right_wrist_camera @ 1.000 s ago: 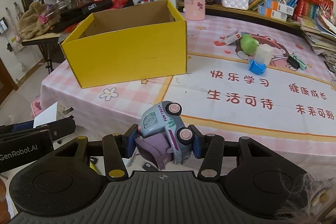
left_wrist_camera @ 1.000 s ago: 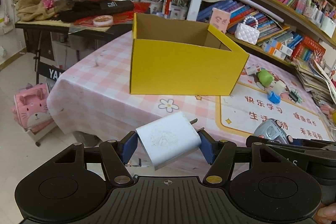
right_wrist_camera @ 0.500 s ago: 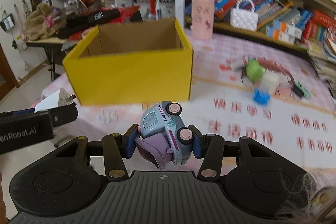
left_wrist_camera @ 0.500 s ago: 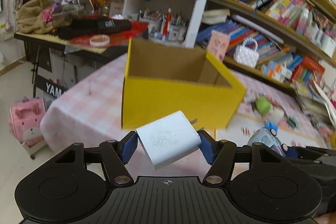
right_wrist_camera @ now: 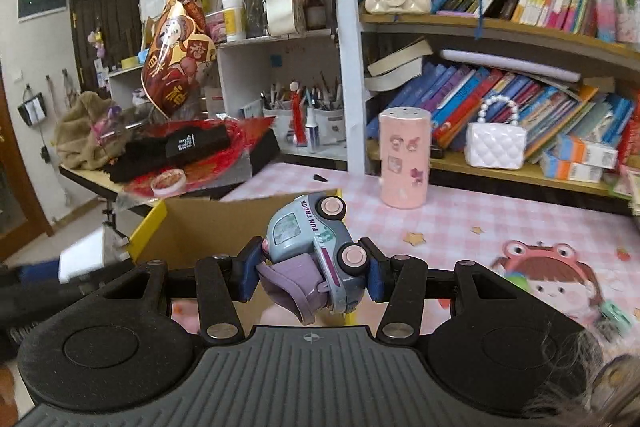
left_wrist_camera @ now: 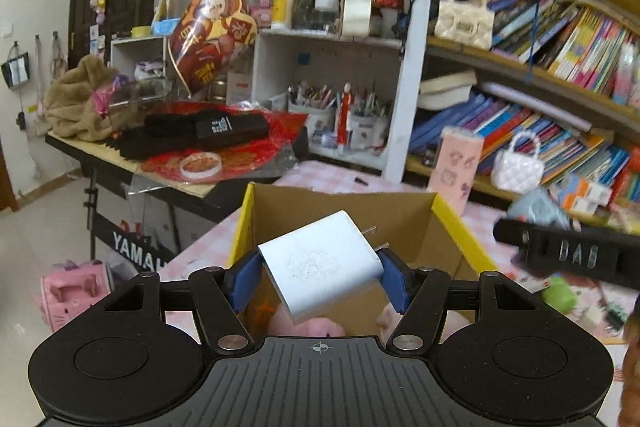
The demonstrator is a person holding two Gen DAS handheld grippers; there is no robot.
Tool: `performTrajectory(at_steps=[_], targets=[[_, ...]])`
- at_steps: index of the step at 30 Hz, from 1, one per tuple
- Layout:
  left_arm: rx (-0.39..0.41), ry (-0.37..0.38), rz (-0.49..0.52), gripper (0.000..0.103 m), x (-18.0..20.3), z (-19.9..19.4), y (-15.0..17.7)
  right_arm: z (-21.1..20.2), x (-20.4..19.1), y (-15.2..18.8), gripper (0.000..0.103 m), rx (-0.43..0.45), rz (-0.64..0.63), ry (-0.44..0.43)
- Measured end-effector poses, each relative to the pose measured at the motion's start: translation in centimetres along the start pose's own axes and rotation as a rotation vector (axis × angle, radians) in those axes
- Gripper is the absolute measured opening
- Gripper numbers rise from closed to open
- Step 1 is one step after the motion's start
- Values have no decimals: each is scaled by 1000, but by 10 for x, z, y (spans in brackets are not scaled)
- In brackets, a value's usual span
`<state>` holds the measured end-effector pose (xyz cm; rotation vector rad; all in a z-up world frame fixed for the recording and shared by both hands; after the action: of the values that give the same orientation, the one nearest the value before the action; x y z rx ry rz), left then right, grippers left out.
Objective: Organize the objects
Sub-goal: 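Carry the toy car and white charger over the yellow box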
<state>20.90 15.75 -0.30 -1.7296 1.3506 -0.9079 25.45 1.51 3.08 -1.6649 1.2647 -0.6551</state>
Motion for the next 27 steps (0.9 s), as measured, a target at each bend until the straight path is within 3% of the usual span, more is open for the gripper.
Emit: performTrajectory(at_steps=[3, 11, 16, 18, 22, 24, 27], targets=[[-59, -25, 19, 63, 5, 23, 12, 27, 1, -3, 47, -49, -3, -49], [-172, -29, 65, 63, 19, 56, 39, 92, -27, 13, 47, -191, -150, -161], [-196, -40, 56, 64, 19, 67, 43, 120, -30, 33, 48, -294, -256, -136], [-209, -39, 50, 64, 18, 69, 44, 123, -34, 36, 48, -297, -324, -121], [-189, -44, 72, 67, 19, 68, 40, 126, -37, 36, 52, -302, -337, -108], [-170, -34, 76, 76, 19, 65, 35, 124, -37, 29, 65, -271, -338, -88], [-127, -25, 67, 82, 17, 56, 22, 113, -36, 15, 65, -213, -311, -100]])
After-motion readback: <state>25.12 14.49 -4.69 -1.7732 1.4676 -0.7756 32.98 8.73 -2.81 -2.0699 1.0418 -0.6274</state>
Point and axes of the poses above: each gripper's, at about its wrist camera, not at the fingertips, and z roughly the way its jaws point, x to its right, y to its underside, the point moved 10 cm from there along z, roughly the way its jaws point, and after that the axes turned 1 degree about y, right-handed, at the moved point
